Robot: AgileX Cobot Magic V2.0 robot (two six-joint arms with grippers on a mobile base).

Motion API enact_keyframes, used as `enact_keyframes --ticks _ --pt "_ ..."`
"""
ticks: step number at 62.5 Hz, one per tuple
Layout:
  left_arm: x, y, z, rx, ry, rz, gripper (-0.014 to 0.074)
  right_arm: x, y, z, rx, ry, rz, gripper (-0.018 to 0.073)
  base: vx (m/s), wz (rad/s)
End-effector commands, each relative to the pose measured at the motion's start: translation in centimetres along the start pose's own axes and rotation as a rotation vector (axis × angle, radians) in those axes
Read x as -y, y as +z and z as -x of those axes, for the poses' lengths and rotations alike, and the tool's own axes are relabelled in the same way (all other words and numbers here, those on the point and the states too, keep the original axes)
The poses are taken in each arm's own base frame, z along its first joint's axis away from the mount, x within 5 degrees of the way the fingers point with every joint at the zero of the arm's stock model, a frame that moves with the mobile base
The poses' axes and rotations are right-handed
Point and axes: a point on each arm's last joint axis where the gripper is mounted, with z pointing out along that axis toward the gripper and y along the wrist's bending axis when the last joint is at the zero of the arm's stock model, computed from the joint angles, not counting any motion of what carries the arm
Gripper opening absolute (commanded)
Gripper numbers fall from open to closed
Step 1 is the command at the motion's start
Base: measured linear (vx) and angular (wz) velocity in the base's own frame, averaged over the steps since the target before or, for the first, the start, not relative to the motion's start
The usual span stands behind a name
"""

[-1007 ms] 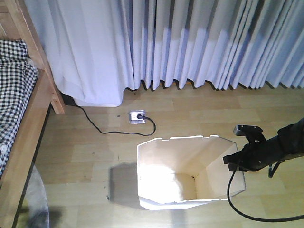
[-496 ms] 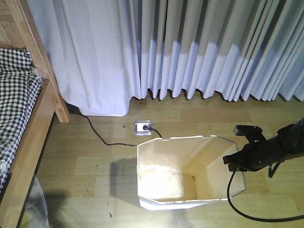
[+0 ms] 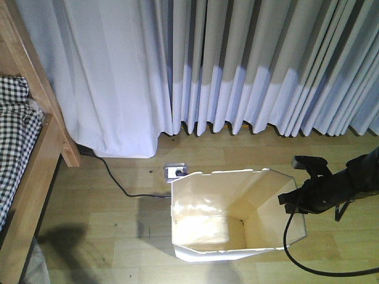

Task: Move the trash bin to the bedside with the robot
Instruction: 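Drive forward with the bin toward the curtains beside the bed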

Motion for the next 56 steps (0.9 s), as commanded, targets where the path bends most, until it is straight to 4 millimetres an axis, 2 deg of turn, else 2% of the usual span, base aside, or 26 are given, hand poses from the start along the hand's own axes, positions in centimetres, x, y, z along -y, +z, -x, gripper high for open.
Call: enact_keyframes --ticks 1,56 --pt "0.02 0.01 0.15 0.074 -0.014 -0.005 -0.0006 -1.79 -2.36 2.04 0.103 -0.001 0.150 -0.0005 0.16 -0.03" --pt "0.02 0.01 0.15 0.074 -0.014 -0.005 -0.0006 -1.76 -2.36 2.04 0.103 -0.001 0.147 -0.0005 0.12 0.01"
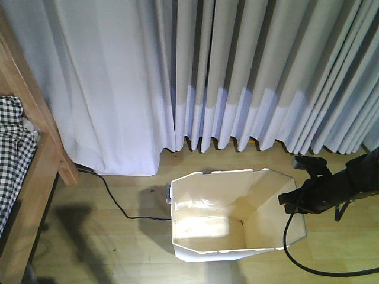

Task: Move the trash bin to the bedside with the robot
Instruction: 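Drive forward with the bin toward the curtains beside the bed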

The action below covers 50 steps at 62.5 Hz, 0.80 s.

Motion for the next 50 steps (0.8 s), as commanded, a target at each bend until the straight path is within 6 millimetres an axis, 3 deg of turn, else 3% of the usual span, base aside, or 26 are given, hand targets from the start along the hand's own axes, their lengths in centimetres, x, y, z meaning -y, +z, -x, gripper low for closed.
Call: enact_keyframes --ticks 1,50 --pt "0.02 0.01 0.15 0.074 -0.014 -0.005 -0.0006 -1.76 -2.36 2.04 0.103 -0.001 0.147 -0.0005 0.08 0.07" --pt "0.02 0.01 0.15 0.074 -0.014 -0.005 -0.0006 -1.79 -2.36 2.04 0.103 -0.001 0.150 -0.0005 0.06 0.03"
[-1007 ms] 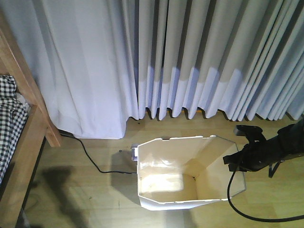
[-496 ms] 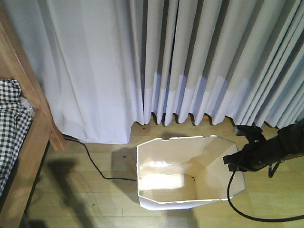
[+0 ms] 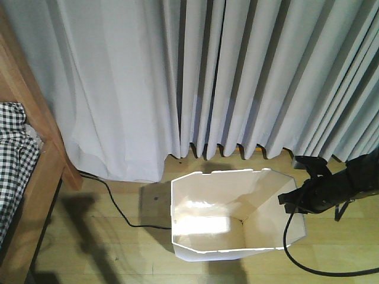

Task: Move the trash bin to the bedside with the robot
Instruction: 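Drive forward with the bin toward the curtains beside the bed, then set the bin down on the floor near the power strip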

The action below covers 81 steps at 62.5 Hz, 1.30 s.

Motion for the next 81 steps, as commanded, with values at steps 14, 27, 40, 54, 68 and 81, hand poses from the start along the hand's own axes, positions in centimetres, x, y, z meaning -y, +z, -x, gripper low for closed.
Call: enact_keyframes --ticks 14,27,40,54,68,81 --pt "0.0 0.0 0.2 0.074 -0.014 -0.005 -0.0006 -1.8 -2.4 2.0 0.103 -0.002 0.153 -0.0005 0.00 0.00" --pt "0.0 0.0 0.2 0.074 -0.014 -0.005 -0.0006 -1.8 -2.4 2.0 0.103 -0.002 0.154 -0.0005 0.00 0.00" --pt "0.0 0.0 0.2 0.074 -0.014 -0.005 -0.0006 -2.0 -2.3 2.3 0.106 0.050 0.179 -0.0005 0.00 0.00" --pt "0.0 0.0 0.2 0.074 -0.014 -0.005 -0.0006 -0.2 -0.2 3.5 0.047 0.070 0.132 -0.0001 0.00 0.00" --pt "0.0 0.0 0.2 0.074 -0.014 -0.005 -0.0006 2.0 3.1 4.8 -0.028 0.056 0.105 0.0001 0.00 0.00" --pt "0.0 0.0 0.2 0.074 -0.014 -0.005 -0.0006 4.1 6.2 6.4 -0.070 0.046 0.073 0.0006 0.00 0.00"
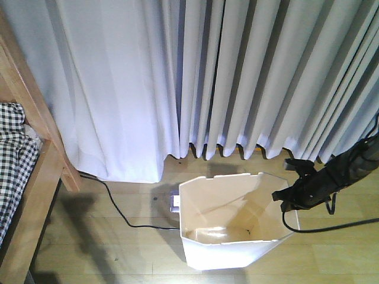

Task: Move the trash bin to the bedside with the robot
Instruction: 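Set the bin down on the floor near the power strip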

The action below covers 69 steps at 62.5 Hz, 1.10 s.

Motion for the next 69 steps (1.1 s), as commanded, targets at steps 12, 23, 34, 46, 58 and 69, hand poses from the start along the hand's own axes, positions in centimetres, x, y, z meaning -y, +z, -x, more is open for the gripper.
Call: enact_keyframes --ticks 12,23,34,46,58,69 --pt "0.0 0.0 0.2 0.074 -0.014 -0.005 -0.0006 0.4 0.9 3.4 -0.007 0.024 0.116 0.0011 0.00 0.00" --pt "0.0 0.0 0.2 0.074 -0.014 -0.005 -0.0006 1.2 3.4 3.5 -0.031 0.033 0.137 0.0015 0.00 0.00" --pt "0.0 0.0 0.2 0.074 -0.014 -0.005 -0.0006 1.7 5.3 3.3 -0.044 0.036 0.148 0.0022 0.00 0.00" --pt "0.0 0.0 0.2 0.074 -0.014 -0.005 -0.0006 2.1 6.1 3.2 -0.040 0.039 0.134 0.0068 0.00 0.00" --pt "0.0 0.0 0.2 0.074 -0.014 -0.005 -0.0006 1.8 6.9 3.2 -0.036 0.008 0.085 0.0176 0.00 0.00" --pt "0.0 0.0 0.2 0.074 -0.014 -0.005 -0.0006 0.9 7.4 3.6 -0.024 -0.038 0.030 0.0295 0.00 0.00"
